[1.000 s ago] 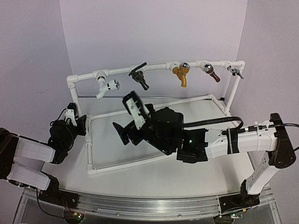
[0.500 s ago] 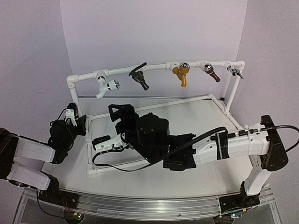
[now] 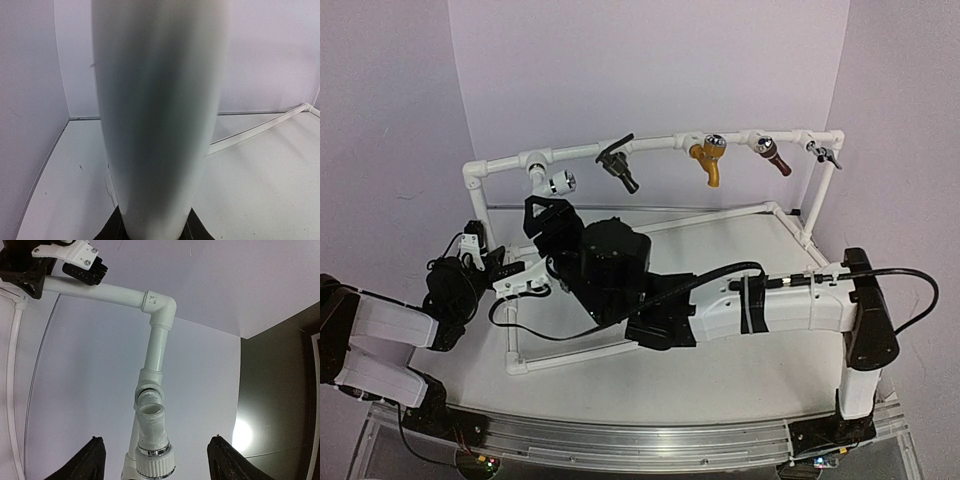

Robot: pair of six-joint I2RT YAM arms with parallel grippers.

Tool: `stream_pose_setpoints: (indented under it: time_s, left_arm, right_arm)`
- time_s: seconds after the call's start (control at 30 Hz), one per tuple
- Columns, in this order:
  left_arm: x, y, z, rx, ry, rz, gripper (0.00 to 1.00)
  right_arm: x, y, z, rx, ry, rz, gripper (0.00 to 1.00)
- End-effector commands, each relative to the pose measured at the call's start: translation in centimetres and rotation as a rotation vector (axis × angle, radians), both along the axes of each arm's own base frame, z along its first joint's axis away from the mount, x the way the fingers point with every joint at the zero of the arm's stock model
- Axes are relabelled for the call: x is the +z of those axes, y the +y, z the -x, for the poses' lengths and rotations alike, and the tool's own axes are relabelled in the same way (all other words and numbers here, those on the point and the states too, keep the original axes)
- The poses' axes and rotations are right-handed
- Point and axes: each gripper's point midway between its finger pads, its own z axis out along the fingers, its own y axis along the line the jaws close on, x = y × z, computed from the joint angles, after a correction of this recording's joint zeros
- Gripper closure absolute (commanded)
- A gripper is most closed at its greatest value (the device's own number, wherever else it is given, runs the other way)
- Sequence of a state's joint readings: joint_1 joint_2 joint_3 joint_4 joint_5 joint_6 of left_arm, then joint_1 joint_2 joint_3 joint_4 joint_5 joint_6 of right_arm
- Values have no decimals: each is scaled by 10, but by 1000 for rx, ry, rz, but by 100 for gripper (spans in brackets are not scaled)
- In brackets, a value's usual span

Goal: Install the water faucets
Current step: Place the adaptor at the water faucet.

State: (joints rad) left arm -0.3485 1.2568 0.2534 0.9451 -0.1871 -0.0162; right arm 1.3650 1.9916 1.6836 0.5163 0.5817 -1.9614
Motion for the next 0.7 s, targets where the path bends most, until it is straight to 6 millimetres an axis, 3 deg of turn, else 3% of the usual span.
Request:
stream_pose_setpoints:
  time_s: [0.0, 0.3, 0.67]
  left_arm:
    - [22, -28, 3, -128, -56, 59, 100]
    - [23, -28, 4, -126, -61, 57, 100]
    - [24, -27, 4, -123, -65, 54, 100]
  right_arm:
    - [26, 0, -17, -41, -34, -86, 29]
    - [27, 6, -46, -84, -56, -112, 36]
    - [35, 11, -54, -99, -91, -140, 43]
